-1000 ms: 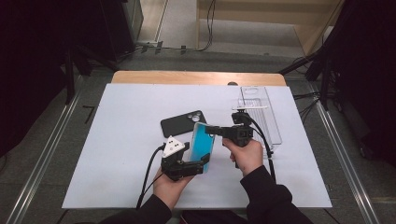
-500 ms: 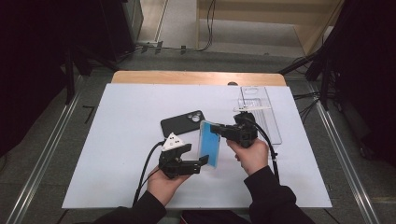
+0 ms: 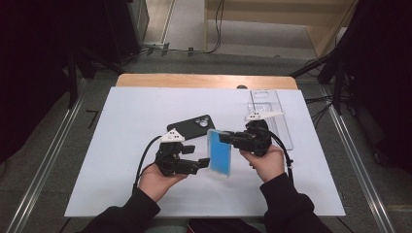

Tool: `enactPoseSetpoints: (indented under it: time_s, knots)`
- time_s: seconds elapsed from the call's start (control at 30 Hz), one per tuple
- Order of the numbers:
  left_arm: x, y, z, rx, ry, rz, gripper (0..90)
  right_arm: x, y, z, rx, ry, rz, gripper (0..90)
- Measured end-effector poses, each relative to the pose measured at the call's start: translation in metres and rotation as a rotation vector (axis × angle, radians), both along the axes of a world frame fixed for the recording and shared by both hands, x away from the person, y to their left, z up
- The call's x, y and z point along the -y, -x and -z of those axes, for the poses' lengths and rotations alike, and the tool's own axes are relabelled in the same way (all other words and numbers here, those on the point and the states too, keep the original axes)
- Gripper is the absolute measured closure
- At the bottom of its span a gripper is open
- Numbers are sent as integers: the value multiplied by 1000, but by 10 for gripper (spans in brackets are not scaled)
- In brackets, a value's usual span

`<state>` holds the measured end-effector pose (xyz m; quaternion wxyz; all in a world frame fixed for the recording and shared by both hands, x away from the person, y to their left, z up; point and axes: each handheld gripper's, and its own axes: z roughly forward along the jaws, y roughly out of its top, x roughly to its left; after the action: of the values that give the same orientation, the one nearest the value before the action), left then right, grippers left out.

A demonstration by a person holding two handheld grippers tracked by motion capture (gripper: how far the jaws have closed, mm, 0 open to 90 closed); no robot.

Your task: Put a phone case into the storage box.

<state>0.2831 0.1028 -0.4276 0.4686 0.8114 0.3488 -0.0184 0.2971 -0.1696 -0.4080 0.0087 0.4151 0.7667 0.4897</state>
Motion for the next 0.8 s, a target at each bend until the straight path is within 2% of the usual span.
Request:
enactPoseSetpoints:
  time_s: [0.07,0.13,0.33,0.4,0.47,0.57,0.67,0.8]
  knots:
    - [-3,-2,-2,-1,7,12,220,1,2,-2,16,-11,-30,769]
    - [-5,-3,-5,14,7,38,220,2,4,-3,31,-15,-59,769]
    - [-7,-5,-9,9,3,107,220,2,8,-6,66,-8,-135,769]
    - [-6,-5,-10,6,-1,126,220,1,10,-7,54,-14,-143,769]
    - [-6,-5,-11,10,-7,150,220,-1,12,-9,47,-15,-173,769]
    - [-6,-3,-15,27,-14,186,231,-4,15,-10,70,-7,-217,769]
    - [-7,-3,-19,25,8,204,230,-5,16,-10,91,-26,-272,769]
    - [-9,-4,-23,22,17,218,228,-5,15,-8,84,-35,-335,769]
